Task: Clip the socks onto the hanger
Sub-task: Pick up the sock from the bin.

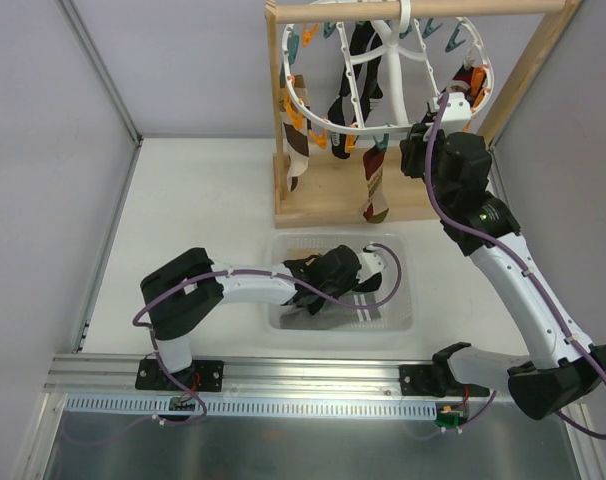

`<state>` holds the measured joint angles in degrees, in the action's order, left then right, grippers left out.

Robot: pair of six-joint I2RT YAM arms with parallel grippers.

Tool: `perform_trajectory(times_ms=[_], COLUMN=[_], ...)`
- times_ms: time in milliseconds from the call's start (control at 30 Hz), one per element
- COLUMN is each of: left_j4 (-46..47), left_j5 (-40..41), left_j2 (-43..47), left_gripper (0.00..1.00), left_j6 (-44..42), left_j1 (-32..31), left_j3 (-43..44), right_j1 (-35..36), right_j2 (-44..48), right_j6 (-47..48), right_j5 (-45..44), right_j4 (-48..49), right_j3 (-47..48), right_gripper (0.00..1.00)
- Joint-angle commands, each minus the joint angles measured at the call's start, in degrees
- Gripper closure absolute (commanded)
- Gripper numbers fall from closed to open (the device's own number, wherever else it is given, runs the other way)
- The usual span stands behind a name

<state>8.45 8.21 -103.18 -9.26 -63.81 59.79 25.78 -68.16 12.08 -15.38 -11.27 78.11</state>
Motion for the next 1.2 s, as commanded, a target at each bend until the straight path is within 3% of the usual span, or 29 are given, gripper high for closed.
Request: perform_trajectory(times_ms=[0, 67, 100, 333, 700, 967, 1167], left_j4=[1.5, 1.7, 1.9, 5.0, 19.5, 30.0, 31.7], left_j5=[4.4, 6.0, 6.4, 5.2, -13.3, -20.0, -20.1], left_j2=[-0.8, -0.8, -0.9, 3.4, 22.9, 21.8, 18.9], left_gripper=[0.84, 0.99, 1.0, 1.0, 1.0, 1.0, 1.0], left_j6=[0.6, 1.3, 1.4, 6.3, 17.2, 23.1, 28.4], left_j1=[-0.6, -0.6, -0.6, 0.6, 6.5, 10.0, 12.2], left_j3=[2.3, 2.4, 2.3, -0.2, -10.6, -5.7, 0.7], right_j1=[-0.6, -0.6, -0.6, -0.6, -0.6, -0.6, -0.6], right_j2=[-0.4, -0.6, -0.7, -1.3, -1.9, -0.7, 1.6], right_j6=[-0.3, -0.5, -0.6, -1.6, -6.5, -10.4, -10.6], right_j5=[0.3, 0.4, 0.7, 1.9, 9.3, 14.1, 14.9], right_j4=[-6.4, -6.2, -6.2, -6.1, -4.6, -2.4, -2.2], right_j3=[-0.5, -0.5, -0.5, -0.4, -0.9, -1.1, -1.6], right_gripper=[0.99, 0.99, 0.99, 0.99, 0.99, 0.99, 0.99])
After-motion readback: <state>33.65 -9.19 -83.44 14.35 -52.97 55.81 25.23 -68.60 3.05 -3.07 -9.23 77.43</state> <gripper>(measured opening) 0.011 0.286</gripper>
